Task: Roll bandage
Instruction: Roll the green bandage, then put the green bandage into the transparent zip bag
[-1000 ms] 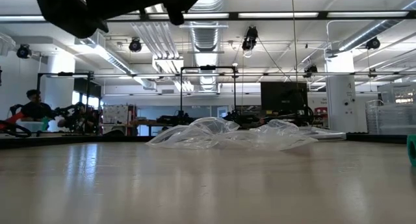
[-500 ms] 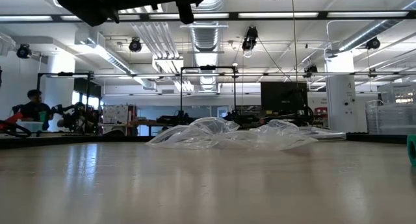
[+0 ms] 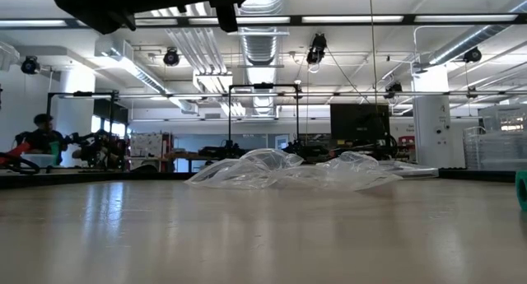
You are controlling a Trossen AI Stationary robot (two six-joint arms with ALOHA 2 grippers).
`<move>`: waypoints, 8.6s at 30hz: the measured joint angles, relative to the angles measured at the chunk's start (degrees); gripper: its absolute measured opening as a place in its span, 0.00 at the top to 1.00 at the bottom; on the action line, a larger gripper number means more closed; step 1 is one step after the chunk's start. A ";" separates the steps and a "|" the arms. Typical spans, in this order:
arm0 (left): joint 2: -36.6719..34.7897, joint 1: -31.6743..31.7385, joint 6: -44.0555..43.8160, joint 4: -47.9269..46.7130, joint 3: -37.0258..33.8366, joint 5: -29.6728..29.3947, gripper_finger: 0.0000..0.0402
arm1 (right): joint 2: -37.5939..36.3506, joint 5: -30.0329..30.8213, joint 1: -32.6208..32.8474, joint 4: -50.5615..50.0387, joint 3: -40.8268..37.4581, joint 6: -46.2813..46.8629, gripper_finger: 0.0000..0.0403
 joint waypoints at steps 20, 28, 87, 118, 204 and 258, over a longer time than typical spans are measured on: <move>-3.89 -3.51 -0.82 -0.03 0.25 0.05 1.00 | 3.05 7.16 0.11 3.54 0.07 -11.88 0.99; -4.85 -3.60 0.60 0.15 0.42 1.99 0.88 | 4.48 7.65 0.02 3.51 0.11 -10.13 0.99; -4.81 -8.82 46.85 -42.53 18.22 -40.01 0.62 | 5.07 6.82 1.07 1.12 0.98 72.38 0.99; -9.09 -10.13 5.81 -49.00 18.38 -16.40 0.95 | -2.20 4.88 6.29 -13.54 6.95 -3.95 0.39; -2.97 -8.66 3.19 -52.88 17.12 -21.14 0.92 | 9.53 25.59 14.87 -24.24 11.15 0.31 0.66; 4.55 -3.70 3.85 -41.11 19.53 -2.97 0.98 | 12.07 16.01 14.62 -36.04 11.89 -6.73 0.98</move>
